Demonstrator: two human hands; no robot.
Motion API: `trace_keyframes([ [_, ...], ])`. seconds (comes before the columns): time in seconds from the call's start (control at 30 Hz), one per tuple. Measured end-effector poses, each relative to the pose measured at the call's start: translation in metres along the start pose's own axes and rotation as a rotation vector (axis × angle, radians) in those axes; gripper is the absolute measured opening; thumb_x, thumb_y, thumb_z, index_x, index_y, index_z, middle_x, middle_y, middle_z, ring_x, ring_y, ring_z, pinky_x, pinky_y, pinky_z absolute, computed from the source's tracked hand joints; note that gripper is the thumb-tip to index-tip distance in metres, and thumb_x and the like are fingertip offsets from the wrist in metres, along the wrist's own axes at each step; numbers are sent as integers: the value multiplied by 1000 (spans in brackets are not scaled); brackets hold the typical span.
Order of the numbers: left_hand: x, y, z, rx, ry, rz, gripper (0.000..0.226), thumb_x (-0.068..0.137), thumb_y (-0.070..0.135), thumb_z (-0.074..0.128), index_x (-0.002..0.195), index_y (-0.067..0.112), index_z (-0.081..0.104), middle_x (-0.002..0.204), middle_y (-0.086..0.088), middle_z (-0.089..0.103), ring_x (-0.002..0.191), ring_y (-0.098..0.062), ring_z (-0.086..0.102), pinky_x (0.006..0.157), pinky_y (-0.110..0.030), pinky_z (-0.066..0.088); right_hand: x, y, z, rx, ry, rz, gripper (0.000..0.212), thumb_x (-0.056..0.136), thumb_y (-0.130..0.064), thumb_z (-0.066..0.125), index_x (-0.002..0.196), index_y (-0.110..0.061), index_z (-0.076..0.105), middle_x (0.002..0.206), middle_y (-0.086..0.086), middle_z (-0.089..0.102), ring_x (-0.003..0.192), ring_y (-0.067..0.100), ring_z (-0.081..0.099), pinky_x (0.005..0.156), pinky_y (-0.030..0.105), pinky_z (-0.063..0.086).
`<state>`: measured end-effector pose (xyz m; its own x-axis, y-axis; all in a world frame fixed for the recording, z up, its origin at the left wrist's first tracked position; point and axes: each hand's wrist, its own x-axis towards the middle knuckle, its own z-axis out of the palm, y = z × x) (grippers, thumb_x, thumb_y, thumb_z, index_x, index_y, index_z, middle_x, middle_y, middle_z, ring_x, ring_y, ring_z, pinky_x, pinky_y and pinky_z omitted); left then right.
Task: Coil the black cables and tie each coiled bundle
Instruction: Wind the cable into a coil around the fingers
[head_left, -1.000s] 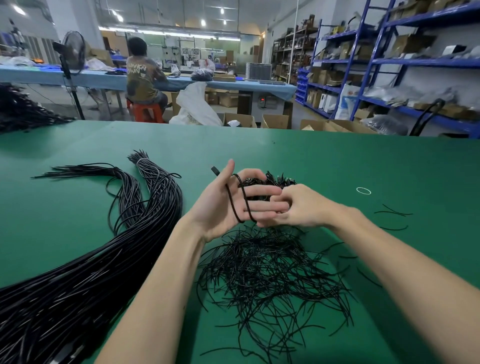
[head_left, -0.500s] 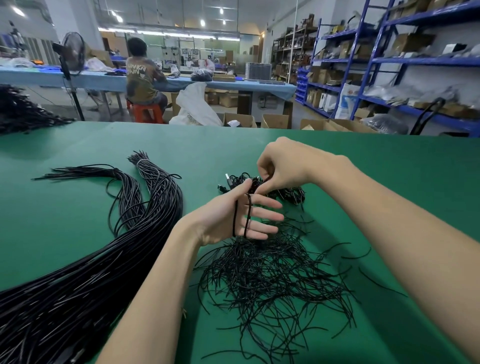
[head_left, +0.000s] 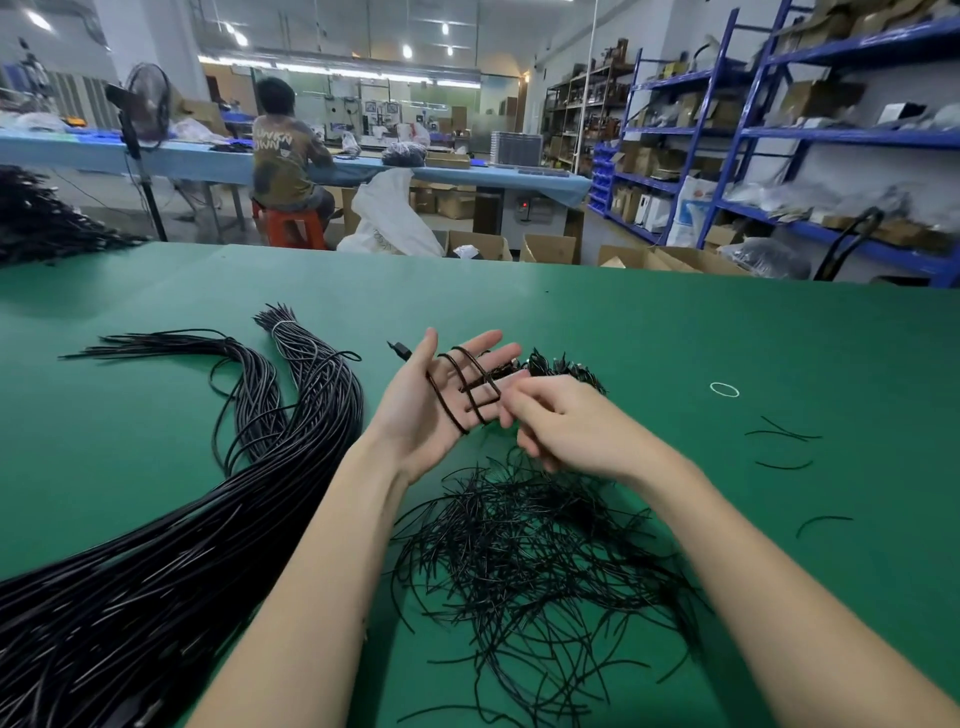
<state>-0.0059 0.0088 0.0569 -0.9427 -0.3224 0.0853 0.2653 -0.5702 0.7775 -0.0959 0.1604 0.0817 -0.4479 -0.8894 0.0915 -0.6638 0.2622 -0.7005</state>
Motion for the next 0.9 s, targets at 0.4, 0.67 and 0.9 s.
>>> trace_keyframes([
  [0.4, -11, 8, -3, 141, -308, -186, 69, 104, 55, 21, 141, 8, 54, 141, -28, 53, 125, -51, 54, 105, -55, 46, 7, 28, -39, -91, -218, 226, 43, 81, -63, 73, 60, -27, 67, 54, -10, 35, 51, 11, 27, 45, 18, 24],
  [0.67, -7, -1, 5, 456, -287, -467, 67, 103, 58, 21, 137, 12, 57, 138, -16, 60, 130, -41, 53, 106, -45, 46, 41, -14, -61, 110, -198, 396, 15, 101, -2, 57, 98, -6, 71, 63, 2, 65, 42, 4, 47, 41, 17, 37],
  [0.9, -3, -6, 3, 456, -12, -294, 56, 107, 50, 21, 113, 17, 66, 110, -1, 73, 104, -30, 61, 108, -48, 41, 31, -28, -32, 371, -7, 338, 20, 101, 6, 49, 97, -2, 66, 70, 9, 67, 55, 11, 65, 56, 27, 62],
])
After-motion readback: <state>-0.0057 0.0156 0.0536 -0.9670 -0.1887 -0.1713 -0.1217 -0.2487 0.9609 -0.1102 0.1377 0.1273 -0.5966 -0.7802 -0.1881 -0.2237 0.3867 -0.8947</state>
